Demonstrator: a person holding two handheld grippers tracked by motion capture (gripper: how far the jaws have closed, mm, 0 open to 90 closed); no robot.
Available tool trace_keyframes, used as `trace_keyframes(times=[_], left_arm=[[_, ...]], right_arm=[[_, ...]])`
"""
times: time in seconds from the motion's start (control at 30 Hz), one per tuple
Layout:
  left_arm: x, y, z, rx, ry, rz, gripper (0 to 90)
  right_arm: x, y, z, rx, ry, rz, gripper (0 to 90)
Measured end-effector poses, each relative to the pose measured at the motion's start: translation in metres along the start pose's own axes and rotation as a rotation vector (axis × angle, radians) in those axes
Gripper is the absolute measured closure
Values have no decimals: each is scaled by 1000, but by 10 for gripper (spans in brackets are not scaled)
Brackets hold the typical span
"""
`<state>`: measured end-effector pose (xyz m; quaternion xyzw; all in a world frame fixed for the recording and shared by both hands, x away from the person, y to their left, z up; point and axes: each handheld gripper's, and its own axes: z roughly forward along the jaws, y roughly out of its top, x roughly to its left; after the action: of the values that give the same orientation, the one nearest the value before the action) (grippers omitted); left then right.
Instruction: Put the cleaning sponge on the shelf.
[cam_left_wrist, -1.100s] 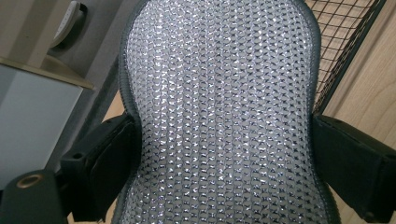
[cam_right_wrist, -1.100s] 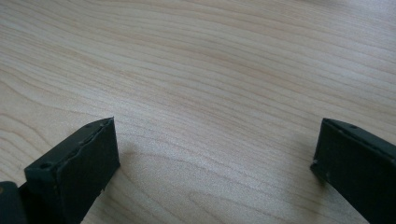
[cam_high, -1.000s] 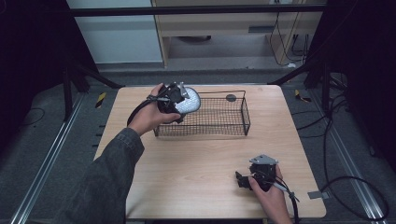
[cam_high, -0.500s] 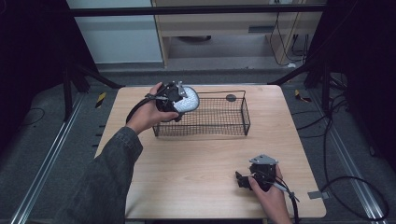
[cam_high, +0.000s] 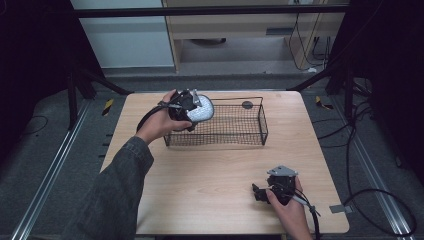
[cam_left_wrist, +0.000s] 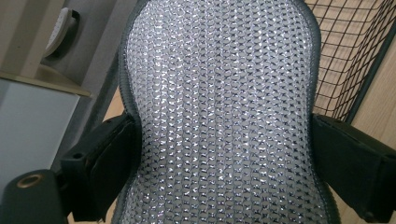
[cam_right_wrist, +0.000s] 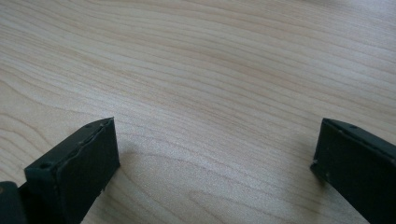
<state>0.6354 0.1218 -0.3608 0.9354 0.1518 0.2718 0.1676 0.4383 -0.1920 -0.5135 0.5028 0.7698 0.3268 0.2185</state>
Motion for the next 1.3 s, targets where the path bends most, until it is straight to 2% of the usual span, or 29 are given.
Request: trace_keyframes(times=[0.1,0.7,1.3], left_arm=[[-2,-1,4,9,-12,11,83],[4,-7,17,11,-37,-16,84],[7,-8,27,14,-68,-13,84]], right_arm=[[0,0,0,1,1,2,4],[0,0,0,0,0,1,4],[0,0,0,0,-1,0,4]])
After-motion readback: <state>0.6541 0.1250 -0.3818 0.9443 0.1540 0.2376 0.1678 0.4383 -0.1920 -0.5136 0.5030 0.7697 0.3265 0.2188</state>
